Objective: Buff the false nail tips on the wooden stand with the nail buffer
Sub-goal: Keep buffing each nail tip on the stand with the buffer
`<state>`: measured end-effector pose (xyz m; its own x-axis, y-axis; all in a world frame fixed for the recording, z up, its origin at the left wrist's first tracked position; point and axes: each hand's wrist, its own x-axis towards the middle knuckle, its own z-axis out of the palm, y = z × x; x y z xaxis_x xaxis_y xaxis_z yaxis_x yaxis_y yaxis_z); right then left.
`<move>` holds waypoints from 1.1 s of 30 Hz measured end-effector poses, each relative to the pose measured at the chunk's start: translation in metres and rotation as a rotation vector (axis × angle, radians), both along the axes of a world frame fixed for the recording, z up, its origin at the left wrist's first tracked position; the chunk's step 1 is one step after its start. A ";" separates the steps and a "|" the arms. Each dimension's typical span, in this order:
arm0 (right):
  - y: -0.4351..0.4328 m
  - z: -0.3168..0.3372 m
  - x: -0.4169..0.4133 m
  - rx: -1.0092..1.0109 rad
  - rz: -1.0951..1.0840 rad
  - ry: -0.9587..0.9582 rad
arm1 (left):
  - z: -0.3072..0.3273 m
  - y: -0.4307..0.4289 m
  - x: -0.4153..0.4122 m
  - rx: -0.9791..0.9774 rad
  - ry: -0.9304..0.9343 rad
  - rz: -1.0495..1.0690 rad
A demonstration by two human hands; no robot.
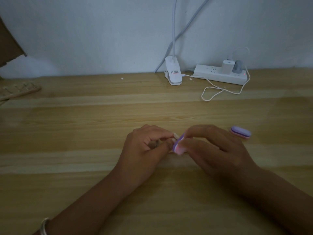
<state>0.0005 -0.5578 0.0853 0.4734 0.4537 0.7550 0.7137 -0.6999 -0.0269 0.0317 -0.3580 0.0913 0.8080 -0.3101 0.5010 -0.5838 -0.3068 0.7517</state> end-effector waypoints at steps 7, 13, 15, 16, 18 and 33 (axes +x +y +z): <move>0.010 -0.003 -0.005 0.042 0.075 0.015 | 0.000 -0.001 -0.001 -0.024 0.009 -0.029; -0.020 0.006 0.008 0.235 -0.079 0.124 | 0.002 0.002 0.000 -0.094 0.113 -0.056; -0.014 0.006 0.005 0.260 -0.044 0.107 | 0.003 0.002 -0.001 -0.114 0.133 -0.049; -0.008 0.005 0.002 0.250 -0.014 0.094 | 0.002 0.002 -0.001 -0.116 0.134 -0.045; 0.001 0.003 -0.002 0.197 0.043 0.061 | 0.002 0.002 -0.002 -0.086 0.103 -0.050; -0.005 0.002 0.002 0.163 0.021 0.011 | 0.004 -0.001 -0.006 -0.008 0.008 -0.096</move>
<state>0.0024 -0.5627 0.0868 0.4737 0.3357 0.8142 0.7272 -0.6706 -0.1466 0.0260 -0.3586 0.0957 0.7786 -0.3828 0.4973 -0.6043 -0.2437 0.7586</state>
